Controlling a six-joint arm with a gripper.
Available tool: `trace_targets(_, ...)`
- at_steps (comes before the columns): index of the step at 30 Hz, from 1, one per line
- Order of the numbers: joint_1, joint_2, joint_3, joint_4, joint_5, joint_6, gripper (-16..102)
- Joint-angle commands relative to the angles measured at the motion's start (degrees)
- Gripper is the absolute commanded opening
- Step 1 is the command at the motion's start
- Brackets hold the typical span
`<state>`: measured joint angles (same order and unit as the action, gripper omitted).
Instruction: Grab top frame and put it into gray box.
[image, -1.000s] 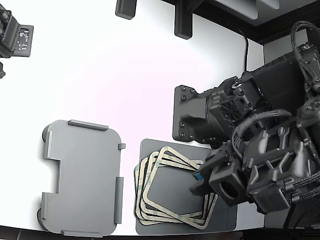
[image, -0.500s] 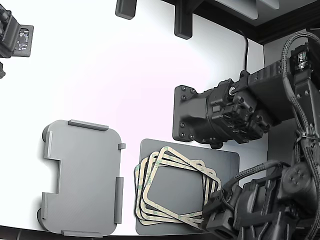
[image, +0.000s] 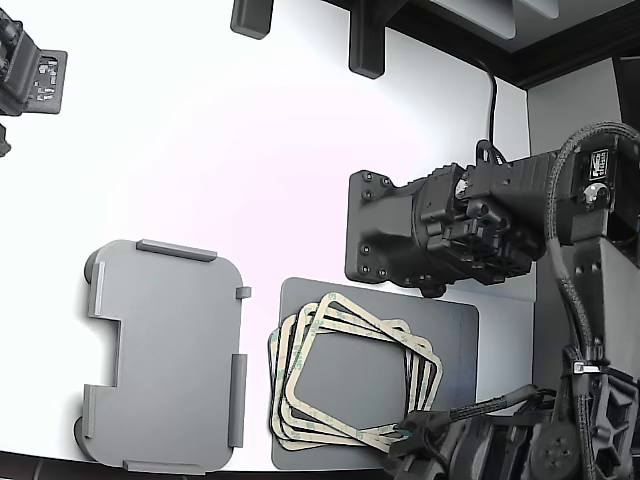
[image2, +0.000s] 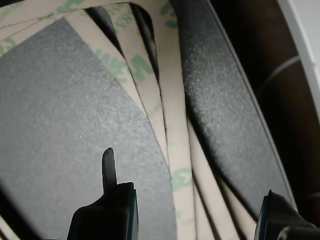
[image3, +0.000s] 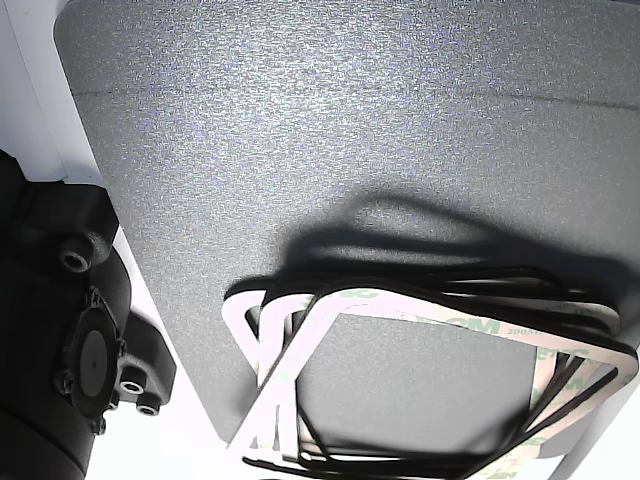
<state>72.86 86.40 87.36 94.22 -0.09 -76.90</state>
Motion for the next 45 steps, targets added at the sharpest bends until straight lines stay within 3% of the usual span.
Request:
trace_targets(1, -0.26, -0.97, -2.55, 0.53, 0.18, -0.53, 98)
trace_targets(9, 2.29, -4.31, -5.01, 0.53, 2.2, 1.93, 98)
trace_targets(45, 2.46, -7.12, -3.87, -1.67, 2.64, 2.11, 62)
